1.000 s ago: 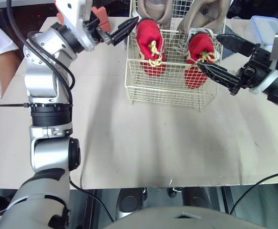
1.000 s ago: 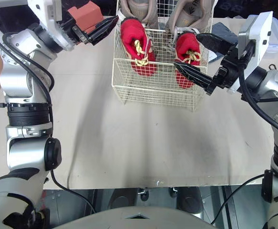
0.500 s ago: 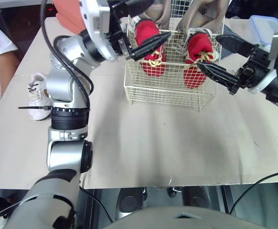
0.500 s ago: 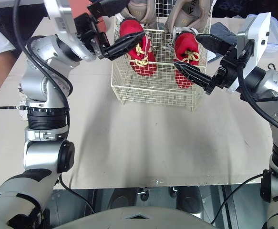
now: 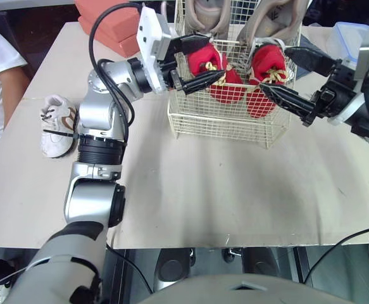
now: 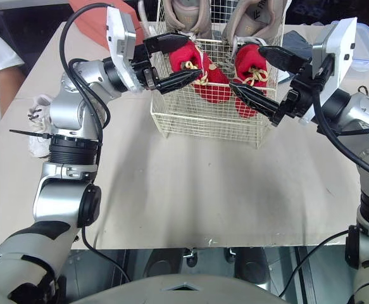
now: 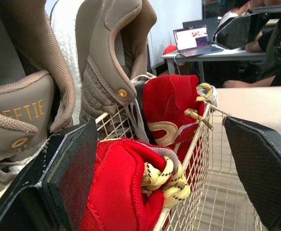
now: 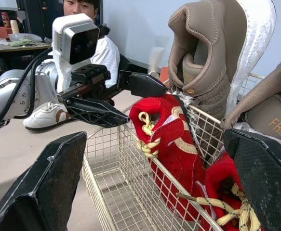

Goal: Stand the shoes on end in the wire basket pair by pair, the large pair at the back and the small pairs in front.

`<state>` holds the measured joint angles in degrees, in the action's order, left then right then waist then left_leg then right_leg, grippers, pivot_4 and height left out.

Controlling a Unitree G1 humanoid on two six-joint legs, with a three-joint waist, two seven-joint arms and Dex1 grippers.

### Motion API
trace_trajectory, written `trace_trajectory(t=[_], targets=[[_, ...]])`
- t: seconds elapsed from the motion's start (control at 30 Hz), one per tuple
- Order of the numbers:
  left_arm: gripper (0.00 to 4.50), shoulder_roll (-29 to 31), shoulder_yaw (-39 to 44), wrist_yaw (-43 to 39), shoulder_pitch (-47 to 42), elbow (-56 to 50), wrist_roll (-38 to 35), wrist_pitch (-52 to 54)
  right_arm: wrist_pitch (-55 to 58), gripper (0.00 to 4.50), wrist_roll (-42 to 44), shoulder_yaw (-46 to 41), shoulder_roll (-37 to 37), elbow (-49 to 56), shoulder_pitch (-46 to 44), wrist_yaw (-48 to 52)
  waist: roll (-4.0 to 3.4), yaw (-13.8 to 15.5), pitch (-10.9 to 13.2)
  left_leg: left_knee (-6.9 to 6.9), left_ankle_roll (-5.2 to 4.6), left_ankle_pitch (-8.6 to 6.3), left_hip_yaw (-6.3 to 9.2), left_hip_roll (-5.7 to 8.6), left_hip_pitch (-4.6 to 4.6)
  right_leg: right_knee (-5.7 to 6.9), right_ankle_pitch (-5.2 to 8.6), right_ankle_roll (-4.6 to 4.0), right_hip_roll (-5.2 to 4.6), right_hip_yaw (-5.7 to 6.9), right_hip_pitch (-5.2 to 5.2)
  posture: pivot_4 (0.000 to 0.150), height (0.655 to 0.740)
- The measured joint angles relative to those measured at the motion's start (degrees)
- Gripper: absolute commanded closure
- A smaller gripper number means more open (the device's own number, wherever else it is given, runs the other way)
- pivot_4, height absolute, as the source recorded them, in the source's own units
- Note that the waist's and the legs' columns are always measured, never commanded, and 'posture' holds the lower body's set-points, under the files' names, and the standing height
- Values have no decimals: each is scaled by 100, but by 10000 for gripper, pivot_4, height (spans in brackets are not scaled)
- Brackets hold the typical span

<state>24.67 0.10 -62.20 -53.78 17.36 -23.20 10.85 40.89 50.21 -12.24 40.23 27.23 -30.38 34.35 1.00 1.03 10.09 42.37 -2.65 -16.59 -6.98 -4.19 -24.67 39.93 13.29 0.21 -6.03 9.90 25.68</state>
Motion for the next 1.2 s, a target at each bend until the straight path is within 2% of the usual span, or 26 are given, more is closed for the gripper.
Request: trace_trajectory(t=[0.23,0.4,0.5,0.53,0.77,0.97,1.2], targets=[[67,-160,283,56,-32,-380,-300,-264,-1,0,-19,-98,140,-48,14,30,1,-32,1,-8,0,0,-4,1,-2,-3,0,-1,1,-1,6,1500,6860],[67,153,300,-16,-49,-873,-445,0,-84,0,-120,-274,302,-225,27,61,0,-29,1,-9,0,0,-4,1,0,-3,0,-1,1,-1,5,1500,6860],[67,593,357,-87,80,-1392,-716,594,-251,0,-391,-542,482,-546,136,62,0,-30,1,-10,0,0,-4,-1,0,-5,0,0,1,-4,5,1500,6860],[67,908,378,-183,262,-1717,-897,995,-378,0,-566,-706,543,-769,219,54,0,-34,1,-13,0,0,-6,-2,3,-5,0,0,1,-7,5,1500,6860],[67,1887,410,-245,901,-2843,-1820,2889,-1088,0,-1535,-1090,748,-2161,665,77,-2,-16,2,-10,0,0,-3,-2,2,-4,12,20,-2,-26,4,1500,6860],[67,2157,427,30,1069,-3329,-2092,3567,-1971,0,-2306,-1123,840,-3582,728,161,-4,-29,3,-11,1,0,-8,-3,9,0,12,20,1,-35,4,1500,6860],[67,2235,620,394,1098,-3706,-2371,3916,-2871,0,-2752,-1124,1027,-5268,689,539,-5,-29,4,-9,1,1,-15,-2,11,-1,12,20,0,-40,4,1500,6860]])
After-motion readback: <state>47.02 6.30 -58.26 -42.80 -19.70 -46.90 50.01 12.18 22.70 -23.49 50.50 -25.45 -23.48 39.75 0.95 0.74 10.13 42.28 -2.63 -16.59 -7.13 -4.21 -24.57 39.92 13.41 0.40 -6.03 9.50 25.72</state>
